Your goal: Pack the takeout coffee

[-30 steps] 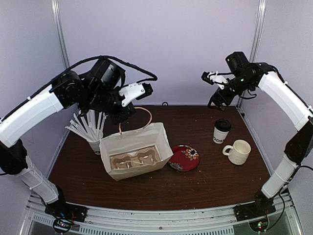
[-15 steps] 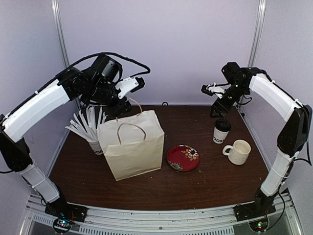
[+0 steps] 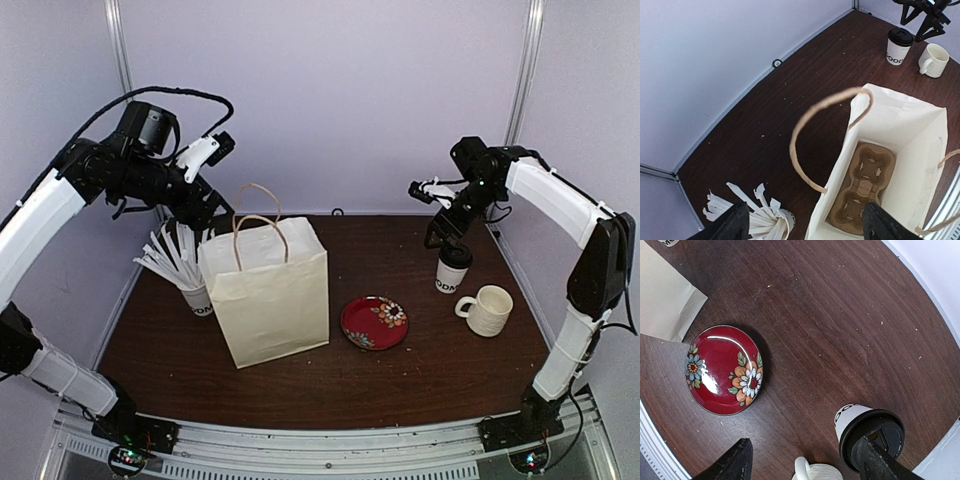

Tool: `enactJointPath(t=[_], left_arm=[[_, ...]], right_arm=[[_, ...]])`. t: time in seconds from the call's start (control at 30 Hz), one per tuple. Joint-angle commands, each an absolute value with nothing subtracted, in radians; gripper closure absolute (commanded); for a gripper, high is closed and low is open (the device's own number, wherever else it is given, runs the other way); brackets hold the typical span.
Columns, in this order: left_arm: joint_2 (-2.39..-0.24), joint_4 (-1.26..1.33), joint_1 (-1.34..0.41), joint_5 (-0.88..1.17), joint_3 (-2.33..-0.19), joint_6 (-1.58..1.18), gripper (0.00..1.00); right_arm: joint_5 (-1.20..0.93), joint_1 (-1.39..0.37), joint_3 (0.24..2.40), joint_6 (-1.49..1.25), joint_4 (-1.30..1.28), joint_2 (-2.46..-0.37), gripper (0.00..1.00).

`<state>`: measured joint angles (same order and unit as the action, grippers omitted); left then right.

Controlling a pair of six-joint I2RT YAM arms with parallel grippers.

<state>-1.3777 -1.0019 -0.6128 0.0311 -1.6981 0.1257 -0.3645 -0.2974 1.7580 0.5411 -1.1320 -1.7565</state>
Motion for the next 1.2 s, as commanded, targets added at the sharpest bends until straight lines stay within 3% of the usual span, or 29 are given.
enactJointPath(t=[0.0, 0.07, 0.33, 0.5, 0.57, 1.17], left_arm=[[-1.405, -1.034, -0.547, 0.279, -1.663, 0.097, 0.22], [-1.436, -1.056, -0.545, 0.283, -1.671, 0.098, 0.26], [-1.557, -1.082, -0.543, 0.245, -1.721, 0.12, 0.56], [-1.597, -1.107, -0.543, 0.298, -1.762, 0.13, 0.92], [-1.6, -1.115, -0.543, 0.309, -1.767, 0.128, 1.0], [-1.548, -1.201, -0.56, 0.735, -1.776, 0.062, 1.0]], right_arm=[[-0.401, -0.29, 1.749, 0.522, -1.112, -1.734, 0.26], [-0.408, -0.29, 1.749, 0.521, -1.115, -1.737, 0.27], [-0.432, -0.287, 1.718, 0.517, -1.108, -1.725, 0.28], [-0.431, -0.278, 1.695, 0.517, -1.093, -1.72, 0.29], [-0.436, -0.274, 1.696, 0.517, -1.094, -1.723, 0.29], [-0.401, -0.24, 1.753, 0.545, -1.137, -1.744, 0.3]])
